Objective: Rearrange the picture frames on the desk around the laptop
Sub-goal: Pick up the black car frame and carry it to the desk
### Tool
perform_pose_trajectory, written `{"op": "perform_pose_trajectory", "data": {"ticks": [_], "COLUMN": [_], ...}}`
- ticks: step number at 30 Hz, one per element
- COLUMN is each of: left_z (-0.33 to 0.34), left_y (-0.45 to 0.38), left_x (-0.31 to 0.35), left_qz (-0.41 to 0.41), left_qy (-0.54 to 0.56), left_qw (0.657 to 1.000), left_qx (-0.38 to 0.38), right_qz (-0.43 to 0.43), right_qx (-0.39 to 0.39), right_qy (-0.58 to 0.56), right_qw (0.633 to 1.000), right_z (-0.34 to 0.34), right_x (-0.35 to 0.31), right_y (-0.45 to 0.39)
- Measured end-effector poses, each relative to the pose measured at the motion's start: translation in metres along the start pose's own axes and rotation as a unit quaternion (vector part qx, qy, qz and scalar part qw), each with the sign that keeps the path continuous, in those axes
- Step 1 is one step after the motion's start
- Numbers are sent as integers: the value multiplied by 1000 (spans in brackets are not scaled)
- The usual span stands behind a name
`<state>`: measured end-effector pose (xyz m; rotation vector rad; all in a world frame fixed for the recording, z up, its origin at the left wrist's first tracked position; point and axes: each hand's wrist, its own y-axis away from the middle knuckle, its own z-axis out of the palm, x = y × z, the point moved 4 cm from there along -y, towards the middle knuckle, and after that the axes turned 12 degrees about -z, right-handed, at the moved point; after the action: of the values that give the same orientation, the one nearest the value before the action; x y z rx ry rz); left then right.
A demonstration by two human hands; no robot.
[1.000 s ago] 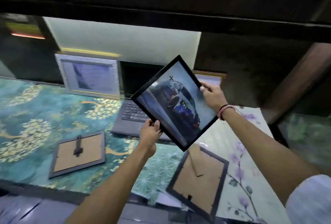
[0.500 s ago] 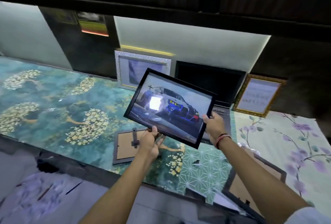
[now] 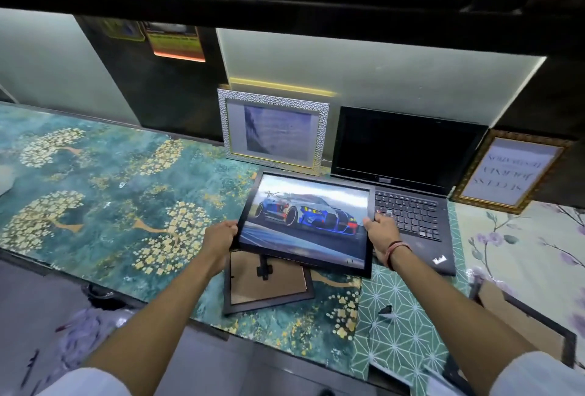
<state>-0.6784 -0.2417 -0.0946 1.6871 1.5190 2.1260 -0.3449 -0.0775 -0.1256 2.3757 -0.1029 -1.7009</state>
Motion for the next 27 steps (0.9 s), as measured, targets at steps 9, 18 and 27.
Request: {"op": "perform_pose_trajectory", "data": {"ticks": [9,18,27], "left_z": [-34,-57,-61], "left_y": [-87,-140,-163], "left_x": [16,30,42], "left_qz": [42,46,51], "left_qy": [-165,-245,-335], "left_qw": [983,962,939], "left_qx": [64,111,61], "right_qz": [-27,-36,-23], "right_qx": [-20,12,8], "right_qy": [241,310,387], "right_qw": [970,950,922], "right_z": [56,107,115], "right_x": [-6,-19,-31], "right_y": [-22,-34,-42]}}
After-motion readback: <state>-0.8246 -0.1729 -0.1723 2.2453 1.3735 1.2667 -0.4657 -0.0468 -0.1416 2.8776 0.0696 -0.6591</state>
